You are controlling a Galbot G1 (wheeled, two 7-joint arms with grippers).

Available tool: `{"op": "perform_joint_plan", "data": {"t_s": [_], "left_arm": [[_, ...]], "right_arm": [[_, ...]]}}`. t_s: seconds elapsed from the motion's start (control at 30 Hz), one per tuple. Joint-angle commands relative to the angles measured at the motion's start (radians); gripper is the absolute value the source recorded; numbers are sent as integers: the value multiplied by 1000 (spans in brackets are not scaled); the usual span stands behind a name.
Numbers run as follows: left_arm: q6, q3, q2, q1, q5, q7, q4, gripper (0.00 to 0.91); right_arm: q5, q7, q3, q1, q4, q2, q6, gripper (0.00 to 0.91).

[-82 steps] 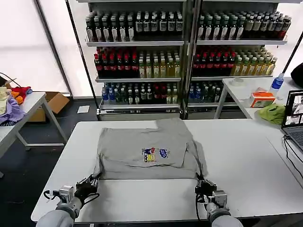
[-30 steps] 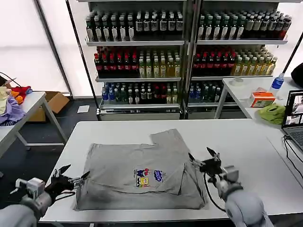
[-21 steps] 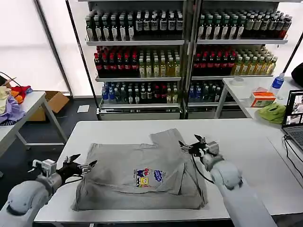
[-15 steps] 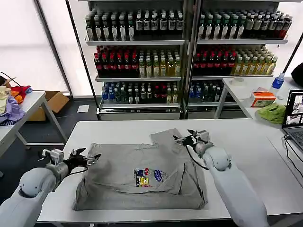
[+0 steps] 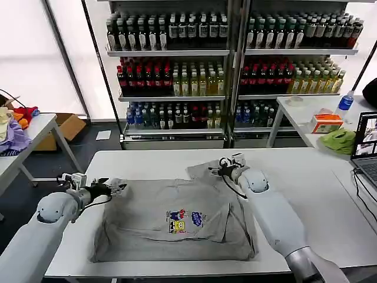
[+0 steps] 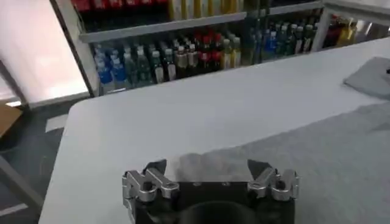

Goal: Fold and organize the clothes.

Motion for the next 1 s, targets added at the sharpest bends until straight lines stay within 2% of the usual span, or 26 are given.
{"op": "perform_joint_plan", "data": {"t_s": [0.03, 0.07, 0.37, 0.57, 0.77, 1.0], "left_arm": [[0, 15, -32, -49, 4, 13, 98, 111], [0, 16, -34, -48, 4, 12, 100, 10], [0, 19, -38, -12, -35, 8, 93, 10], [-1, 12, -37, -16, -91, -6, 59, 10], [-7, -22, -26, -4, -161, -51, -39, 10], [-1, -105, 26, 100, -192, -82, -227, 10]], "right_arm": [[16, -2, -34, 21, -44, 1, -4, 0], [27, 4, -33, 17, -40, 0, -4, 0], [79, 53, -33, -18, 9, -13, -4, 0], [135, 80, -11, -34, 95, -11, -3, 0], [227, 153, 5, -85, 281, -34, -3, 0], [327, 231, 45, -177, 513, -99, -4, 0]]}}
